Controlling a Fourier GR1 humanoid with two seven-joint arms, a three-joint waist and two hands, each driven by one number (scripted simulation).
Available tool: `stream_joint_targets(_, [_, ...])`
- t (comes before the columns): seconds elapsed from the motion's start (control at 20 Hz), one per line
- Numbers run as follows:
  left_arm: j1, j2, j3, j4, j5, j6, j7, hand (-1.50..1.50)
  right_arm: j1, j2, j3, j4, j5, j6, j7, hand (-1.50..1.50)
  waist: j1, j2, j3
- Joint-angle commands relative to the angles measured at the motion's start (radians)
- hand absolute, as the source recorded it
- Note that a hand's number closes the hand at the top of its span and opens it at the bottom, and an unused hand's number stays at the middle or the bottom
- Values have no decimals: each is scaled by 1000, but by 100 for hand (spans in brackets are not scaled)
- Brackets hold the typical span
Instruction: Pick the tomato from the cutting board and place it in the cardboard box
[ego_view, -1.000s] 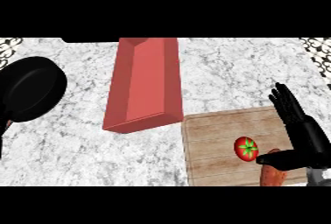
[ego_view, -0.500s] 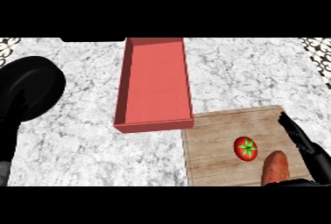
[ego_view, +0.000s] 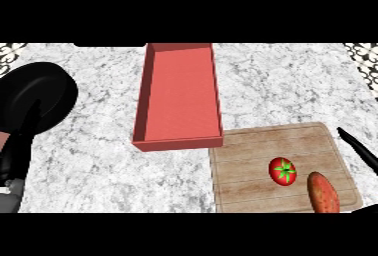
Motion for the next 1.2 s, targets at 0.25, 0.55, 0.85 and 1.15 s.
stream_joint_targets(0.25, [-23, -12, 16, 20, -13, -22, 5, 0, -151, -147, 119, -128, 199, 140, 351, -150, 15, 1, -1])
stream_joint_targets(0.55, [-10, -7, 27, -22, -24, -54, 39, 0, -270, -121, 167, -187, 215, 333, 562, -150, 15, 0, 1])
stream_joint_targets(0.85, [-1, -44, 63, -4, -81, -57, 22, 0, -280, 30, 203, -134, 375, 325, 623, -150, 7, 0, 1])
stream_joint_targets(1.15, [10, -9, 138, -78, -72, -142, 83, 0, -288, 91, 168, -139, 444, 380, 634, -150, 8, -1, 2])
